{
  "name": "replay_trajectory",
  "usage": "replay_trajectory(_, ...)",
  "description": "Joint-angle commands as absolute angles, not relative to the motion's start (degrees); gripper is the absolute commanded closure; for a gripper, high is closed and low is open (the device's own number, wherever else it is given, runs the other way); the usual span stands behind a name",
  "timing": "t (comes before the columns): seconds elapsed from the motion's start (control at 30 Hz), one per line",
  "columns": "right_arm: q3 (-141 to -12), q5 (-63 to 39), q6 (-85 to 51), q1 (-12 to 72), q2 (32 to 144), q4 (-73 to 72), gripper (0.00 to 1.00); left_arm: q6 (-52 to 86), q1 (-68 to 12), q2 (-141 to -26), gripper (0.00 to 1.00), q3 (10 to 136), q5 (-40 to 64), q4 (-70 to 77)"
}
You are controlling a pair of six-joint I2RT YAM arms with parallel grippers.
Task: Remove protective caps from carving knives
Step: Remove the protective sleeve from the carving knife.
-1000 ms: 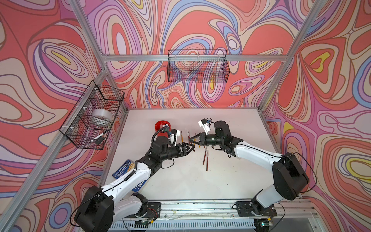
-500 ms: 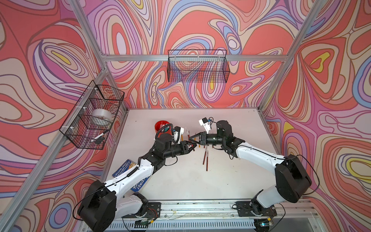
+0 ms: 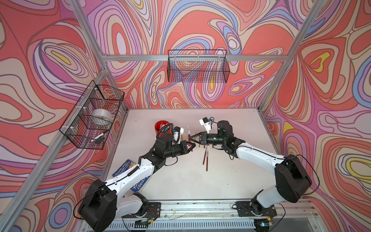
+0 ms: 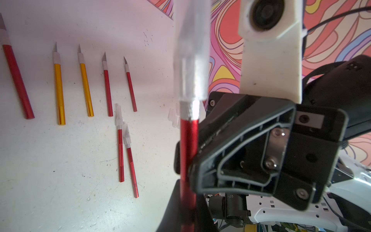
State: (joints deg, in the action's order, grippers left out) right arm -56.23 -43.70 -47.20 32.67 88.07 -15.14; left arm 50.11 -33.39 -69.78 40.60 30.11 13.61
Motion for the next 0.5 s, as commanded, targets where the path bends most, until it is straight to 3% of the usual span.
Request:
replay_trajectory(0.0,-57.01,-42.0,-44.74,32.72,85.92,-11.01,0.75,48.57,-33.55,-68.83,1.0,41.87,29.24,13.27)
replay_trajectory(0.2,-62.84,-40.11,-39.89,32.44,87.55,-3.67,0.62,48.61,-33.53,-68.74,1.0,41.34,29.26,13.1)
replay_trajectory(0.47,-70.13,-41.47,-38.65,31.42,92.73,-1.18,0.62,48.29,-33.54,-68.3,1.0,40.96,29.26,12.14)
